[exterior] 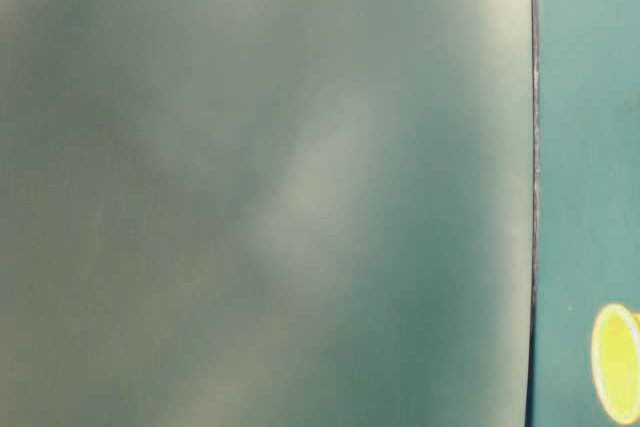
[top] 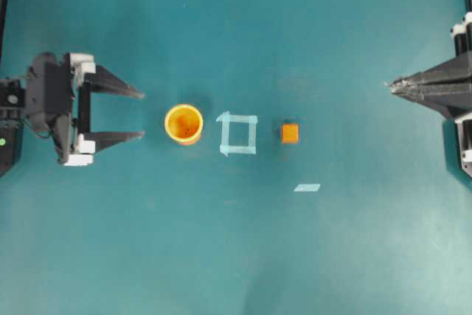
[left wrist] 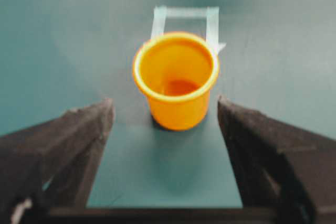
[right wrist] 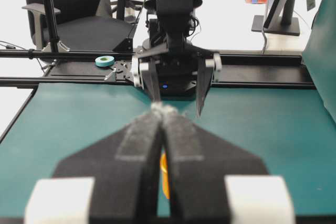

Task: Move the cup forward with left arm.
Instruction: 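Advance the open left gripper rightward around the orange cup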

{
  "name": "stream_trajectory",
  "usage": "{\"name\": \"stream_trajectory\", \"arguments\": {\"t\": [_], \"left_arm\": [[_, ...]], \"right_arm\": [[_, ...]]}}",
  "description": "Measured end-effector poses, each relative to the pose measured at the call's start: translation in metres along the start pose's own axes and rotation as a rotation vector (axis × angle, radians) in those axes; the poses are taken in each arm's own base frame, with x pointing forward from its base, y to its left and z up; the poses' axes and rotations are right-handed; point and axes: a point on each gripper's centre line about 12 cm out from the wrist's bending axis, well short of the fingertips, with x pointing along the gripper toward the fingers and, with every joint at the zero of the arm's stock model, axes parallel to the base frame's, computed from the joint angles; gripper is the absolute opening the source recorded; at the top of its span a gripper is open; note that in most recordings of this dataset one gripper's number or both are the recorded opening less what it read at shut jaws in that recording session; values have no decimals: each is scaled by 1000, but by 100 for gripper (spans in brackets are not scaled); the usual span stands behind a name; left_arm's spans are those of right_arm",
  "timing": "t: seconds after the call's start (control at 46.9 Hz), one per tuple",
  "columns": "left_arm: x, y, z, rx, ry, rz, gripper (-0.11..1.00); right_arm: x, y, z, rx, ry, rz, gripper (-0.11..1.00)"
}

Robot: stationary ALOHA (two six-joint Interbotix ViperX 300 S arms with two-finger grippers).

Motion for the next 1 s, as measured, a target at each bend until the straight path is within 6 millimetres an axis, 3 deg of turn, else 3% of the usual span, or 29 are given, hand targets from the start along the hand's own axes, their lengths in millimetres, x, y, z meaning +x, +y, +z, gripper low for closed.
{"name": "stream_trajectory", "arguments": {"t": [0.661, 1.002], "left_arm": [[42, -4, -31, -22, 124, -13, 78], [60, -9, -28, -15, 138, -32, 78]], "right_arm": [[-3, 0, 11, -11, 8, 0, -1], [-2, 0, 12, -12, 8, 0, -1]]}}
